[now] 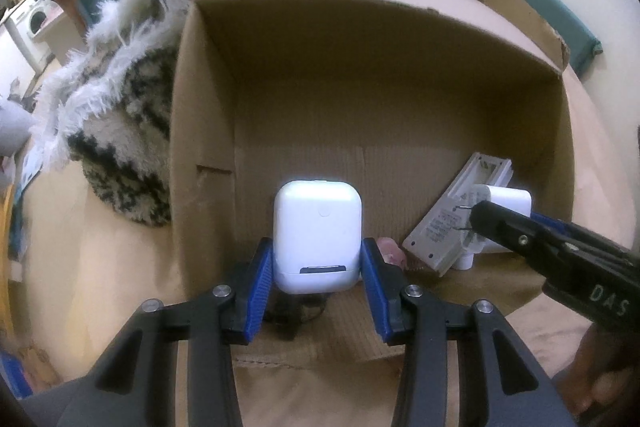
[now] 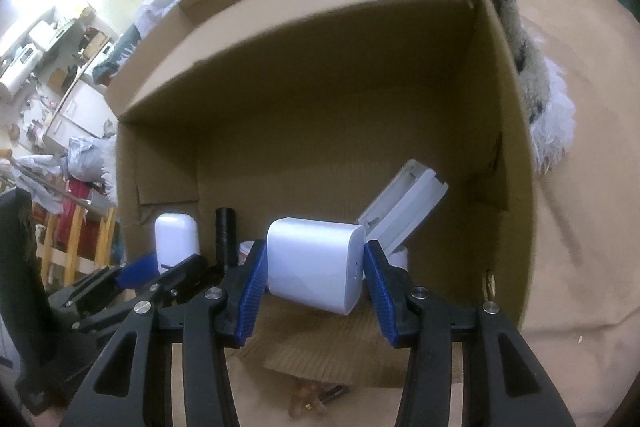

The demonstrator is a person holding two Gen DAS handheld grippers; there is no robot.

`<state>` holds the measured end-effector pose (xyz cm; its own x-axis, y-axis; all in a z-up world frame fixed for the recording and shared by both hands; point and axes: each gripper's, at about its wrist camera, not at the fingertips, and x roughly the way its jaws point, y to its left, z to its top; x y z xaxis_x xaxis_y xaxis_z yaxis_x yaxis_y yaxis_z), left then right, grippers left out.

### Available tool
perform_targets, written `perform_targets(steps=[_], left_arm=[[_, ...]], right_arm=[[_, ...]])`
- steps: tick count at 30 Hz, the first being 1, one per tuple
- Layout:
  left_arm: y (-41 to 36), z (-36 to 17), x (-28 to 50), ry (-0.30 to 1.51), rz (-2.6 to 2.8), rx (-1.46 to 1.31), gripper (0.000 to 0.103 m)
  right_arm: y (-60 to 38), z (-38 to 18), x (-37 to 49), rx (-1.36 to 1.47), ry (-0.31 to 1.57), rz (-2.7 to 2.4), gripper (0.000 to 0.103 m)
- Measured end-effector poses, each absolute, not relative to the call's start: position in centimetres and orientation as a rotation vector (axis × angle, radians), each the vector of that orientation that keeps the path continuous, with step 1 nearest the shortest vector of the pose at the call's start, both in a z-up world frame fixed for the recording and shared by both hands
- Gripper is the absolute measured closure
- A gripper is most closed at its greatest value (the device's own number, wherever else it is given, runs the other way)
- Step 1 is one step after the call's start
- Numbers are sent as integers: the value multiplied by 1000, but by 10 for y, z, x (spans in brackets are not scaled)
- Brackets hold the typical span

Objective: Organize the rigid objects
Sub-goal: 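Lower the earbud case and cube charger into the box and open both tools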

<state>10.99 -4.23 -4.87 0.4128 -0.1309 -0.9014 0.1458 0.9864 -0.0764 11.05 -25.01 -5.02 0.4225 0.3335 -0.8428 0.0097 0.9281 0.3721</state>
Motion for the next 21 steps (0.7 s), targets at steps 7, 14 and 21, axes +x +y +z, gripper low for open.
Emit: perform_targets(steps=[7,14,21], left_arm=[[-41,-60,111,1149,-168,-23,64],[-46,-58,110,1121,-142,17,65],[-46,-59,106,1121,-132,14,65]], right_arm=[[-252,-67,116,356,1188,172,53],[-256,-71,118,362,1197,144,52],[-259,-68,114,357,1178,156,50]])
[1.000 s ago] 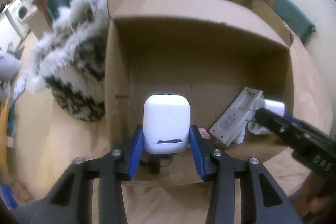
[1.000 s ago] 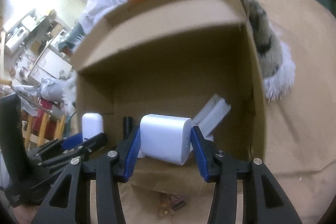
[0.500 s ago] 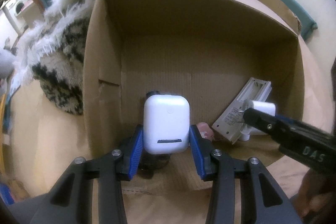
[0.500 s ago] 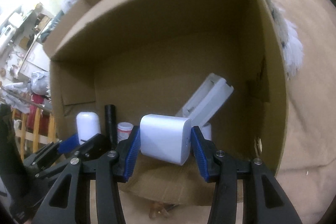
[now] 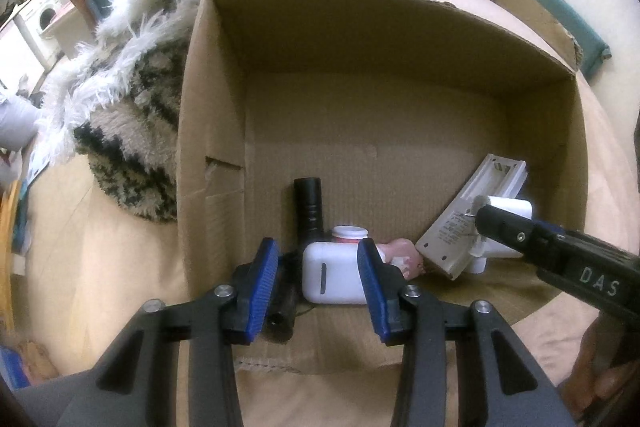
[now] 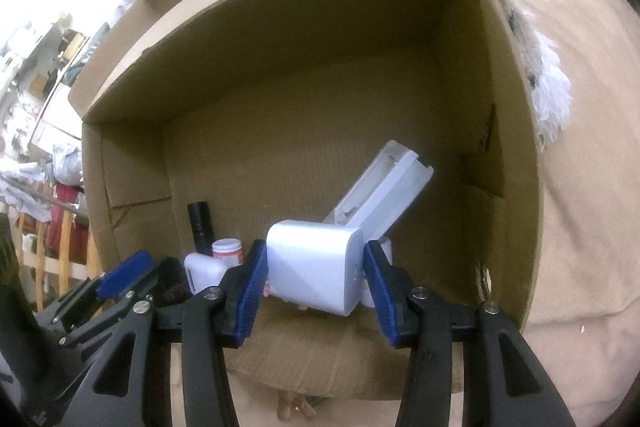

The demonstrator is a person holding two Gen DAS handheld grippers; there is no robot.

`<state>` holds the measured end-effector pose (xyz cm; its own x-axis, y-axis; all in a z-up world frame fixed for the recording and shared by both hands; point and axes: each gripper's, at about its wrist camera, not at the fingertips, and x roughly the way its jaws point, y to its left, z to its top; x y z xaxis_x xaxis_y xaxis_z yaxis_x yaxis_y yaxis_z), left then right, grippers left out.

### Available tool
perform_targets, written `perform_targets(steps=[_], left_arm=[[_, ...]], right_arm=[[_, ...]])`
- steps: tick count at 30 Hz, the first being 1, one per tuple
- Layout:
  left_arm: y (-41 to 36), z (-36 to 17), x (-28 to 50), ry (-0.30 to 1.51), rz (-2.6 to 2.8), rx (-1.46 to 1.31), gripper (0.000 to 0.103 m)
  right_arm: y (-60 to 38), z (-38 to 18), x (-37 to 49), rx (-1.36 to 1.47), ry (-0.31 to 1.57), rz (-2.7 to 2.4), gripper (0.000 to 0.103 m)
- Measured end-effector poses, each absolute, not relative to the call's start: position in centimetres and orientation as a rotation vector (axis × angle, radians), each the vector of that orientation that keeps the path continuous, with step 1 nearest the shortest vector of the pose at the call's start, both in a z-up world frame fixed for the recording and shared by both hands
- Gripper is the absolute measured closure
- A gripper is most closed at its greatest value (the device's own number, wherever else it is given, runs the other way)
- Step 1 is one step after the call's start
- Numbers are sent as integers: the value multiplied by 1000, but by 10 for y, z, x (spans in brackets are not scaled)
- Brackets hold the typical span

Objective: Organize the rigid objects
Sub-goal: 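Lower the earbud case and cube charger into the box and open both tools, then withdraw both tools from the box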

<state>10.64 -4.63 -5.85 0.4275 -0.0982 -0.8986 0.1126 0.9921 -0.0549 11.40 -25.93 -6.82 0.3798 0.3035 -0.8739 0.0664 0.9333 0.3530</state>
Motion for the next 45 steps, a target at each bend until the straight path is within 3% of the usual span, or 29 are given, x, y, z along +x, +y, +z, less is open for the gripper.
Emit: perform_targets(steps=[4,7,11,45], left_arm=[[-43,-53,107,1127,-123,6,62],[-42,-49,107,1127,-114,12,47],[-40,-42,105,1114,-107,10,37],[-20,-15,74,1064,-72,-28,36]], right_arm=[[-256,-59,115,385,1138,199,28],[-254,-53,114,370,1113,209,16],[-256,-49,114,376,1099,211,16],[-275,-42,83,464,1086,179,16]])
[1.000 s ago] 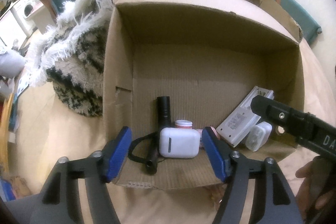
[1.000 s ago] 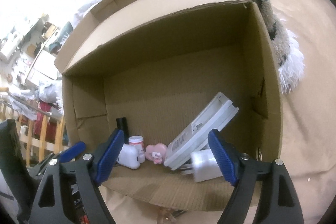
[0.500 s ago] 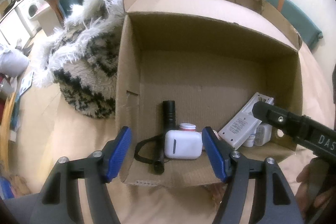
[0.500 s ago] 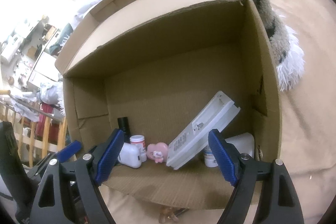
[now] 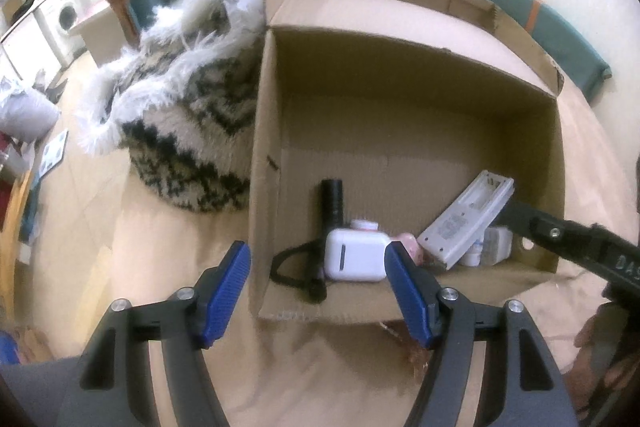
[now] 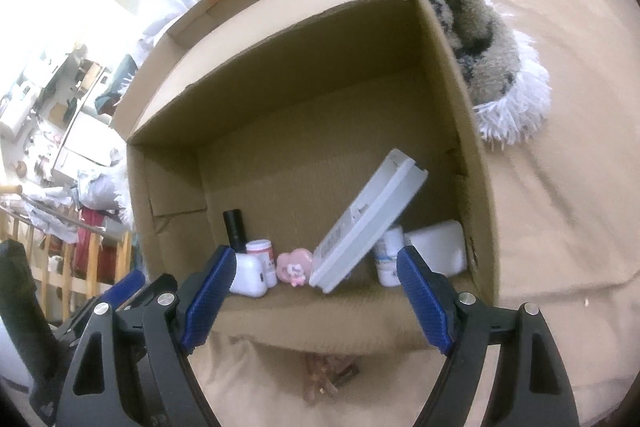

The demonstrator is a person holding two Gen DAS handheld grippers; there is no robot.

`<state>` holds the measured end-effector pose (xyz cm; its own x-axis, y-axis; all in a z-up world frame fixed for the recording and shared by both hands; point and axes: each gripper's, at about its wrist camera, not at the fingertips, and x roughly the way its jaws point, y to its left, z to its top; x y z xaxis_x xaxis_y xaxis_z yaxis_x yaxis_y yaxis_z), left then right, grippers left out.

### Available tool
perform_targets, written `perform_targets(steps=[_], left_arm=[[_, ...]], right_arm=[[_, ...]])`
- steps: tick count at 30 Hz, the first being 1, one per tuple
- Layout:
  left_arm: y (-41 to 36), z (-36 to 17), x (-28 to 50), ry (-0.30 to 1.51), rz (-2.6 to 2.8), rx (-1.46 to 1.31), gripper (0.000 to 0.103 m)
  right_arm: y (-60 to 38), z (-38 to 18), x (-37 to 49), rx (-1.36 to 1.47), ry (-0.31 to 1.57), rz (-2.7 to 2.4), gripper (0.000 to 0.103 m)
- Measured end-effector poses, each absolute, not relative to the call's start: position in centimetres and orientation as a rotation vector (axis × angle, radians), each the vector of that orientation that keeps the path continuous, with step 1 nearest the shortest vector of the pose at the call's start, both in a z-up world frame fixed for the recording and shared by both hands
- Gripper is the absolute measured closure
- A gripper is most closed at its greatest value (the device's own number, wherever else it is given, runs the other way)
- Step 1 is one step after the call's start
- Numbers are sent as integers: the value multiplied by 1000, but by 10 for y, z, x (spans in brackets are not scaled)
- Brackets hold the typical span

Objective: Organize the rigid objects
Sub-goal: 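Withdraw both tools from the box, then grasp the pink translucent comb in front of the box with the right tool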

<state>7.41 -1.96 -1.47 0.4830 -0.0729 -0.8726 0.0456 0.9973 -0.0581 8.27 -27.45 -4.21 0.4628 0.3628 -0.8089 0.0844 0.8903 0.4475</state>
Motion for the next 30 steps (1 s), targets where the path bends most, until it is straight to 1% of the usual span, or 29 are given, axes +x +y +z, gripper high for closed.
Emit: perform_targets(steps=[11,18,21,26,29,30], left_arm=[[1,-16,41,1082,-31,-93,36],[14,-19,18,1105,-6,-157,36],[16,-23,13,1128,11,-172,36],[20,-23,13,1146,25,-206,36],[26,-25,15,1159,44,-243,36],[27,-25,16,1164,51,-254,36]], right_arm=[[-278,-42,34,490,1098,182,16],[-273,-56,12,514,1143,182,16],[-268,-69,14,513,1191,183,16],[-258,-99,25,429,1309,142,16],[-250,-106,36,404,1323,167,16],[-243,-107,40,378,1330,191,18]])
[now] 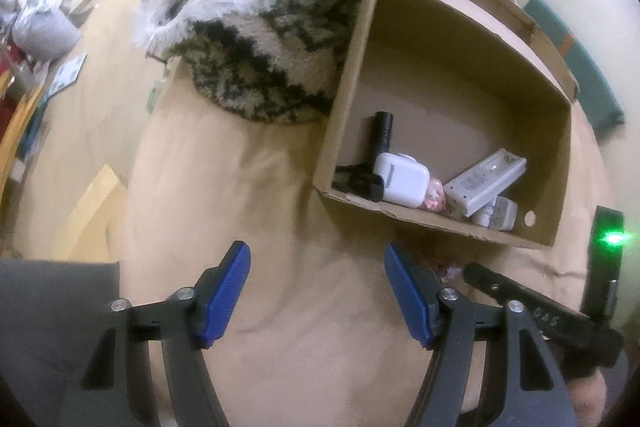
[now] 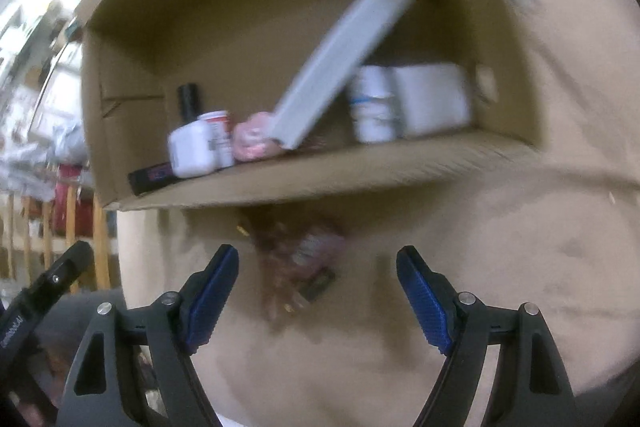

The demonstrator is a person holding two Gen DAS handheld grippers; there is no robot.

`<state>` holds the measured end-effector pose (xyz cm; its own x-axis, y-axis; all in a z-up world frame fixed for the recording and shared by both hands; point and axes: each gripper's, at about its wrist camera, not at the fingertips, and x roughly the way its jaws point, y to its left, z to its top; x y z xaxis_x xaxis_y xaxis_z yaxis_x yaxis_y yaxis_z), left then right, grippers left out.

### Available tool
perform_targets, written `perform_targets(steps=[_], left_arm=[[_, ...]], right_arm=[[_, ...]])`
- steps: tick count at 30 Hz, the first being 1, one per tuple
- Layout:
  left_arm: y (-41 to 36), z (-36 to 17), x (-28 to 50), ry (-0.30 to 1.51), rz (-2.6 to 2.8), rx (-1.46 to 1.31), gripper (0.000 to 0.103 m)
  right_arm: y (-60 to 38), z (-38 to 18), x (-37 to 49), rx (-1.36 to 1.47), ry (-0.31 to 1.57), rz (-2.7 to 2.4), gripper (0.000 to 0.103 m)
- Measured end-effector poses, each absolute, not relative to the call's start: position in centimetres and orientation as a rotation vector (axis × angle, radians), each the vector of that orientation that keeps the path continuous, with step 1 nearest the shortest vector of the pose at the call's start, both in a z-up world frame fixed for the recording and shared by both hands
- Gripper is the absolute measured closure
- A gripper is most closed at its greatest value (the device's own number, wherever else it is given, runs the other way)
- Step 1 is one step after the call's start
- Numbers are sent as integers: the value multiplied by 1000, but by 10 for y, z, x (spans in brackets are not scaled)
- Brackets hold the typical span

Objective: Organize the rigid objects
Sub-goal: 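Grasp the pink translucent comb in front of the box with the right tool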

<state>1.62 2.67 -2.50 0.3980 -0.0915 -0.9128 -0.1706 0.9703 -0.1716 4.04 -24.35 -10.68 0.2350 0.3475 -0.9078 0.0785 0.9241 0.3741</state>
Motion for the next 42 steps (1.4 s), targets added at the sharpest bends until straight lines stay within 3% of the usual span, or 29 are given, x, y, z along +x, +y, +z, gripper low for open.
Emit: perform_targets(steps=[5,7,12,15,17,18,21,33,42], left_arm=[[36,-26,20,1187,68,-347,36],[36,-24,19,1182,65,-353,36],[36,-22,18,1187,43,-365,36],[34,-20,17,1189,27,-388,36],[31,-20,19,1188,19,-389,36],[29,-19,20,1189,14,-386,36],[26,-17,21,1177,17,-369,36],[37,-22,19,1179,52,-374,36],[19,-39,20,1225,37,-261,36]], right_arm=[[-198,-109,61,179,1310,269,30],[-183,-117,67,116,1319,279,53],[-176,-140,70,100,1340,290,54],[-167,-142,67,35,1330,317,46],[-158,-144,62,-37,1305,313,53],[-155,-143,59,-64,1281,302,65],[-161,-138,55,-4,1250,304,66],[-170,-91,12,66,1231,366,67],[-211,-24,-8,122,1086,367,67]])
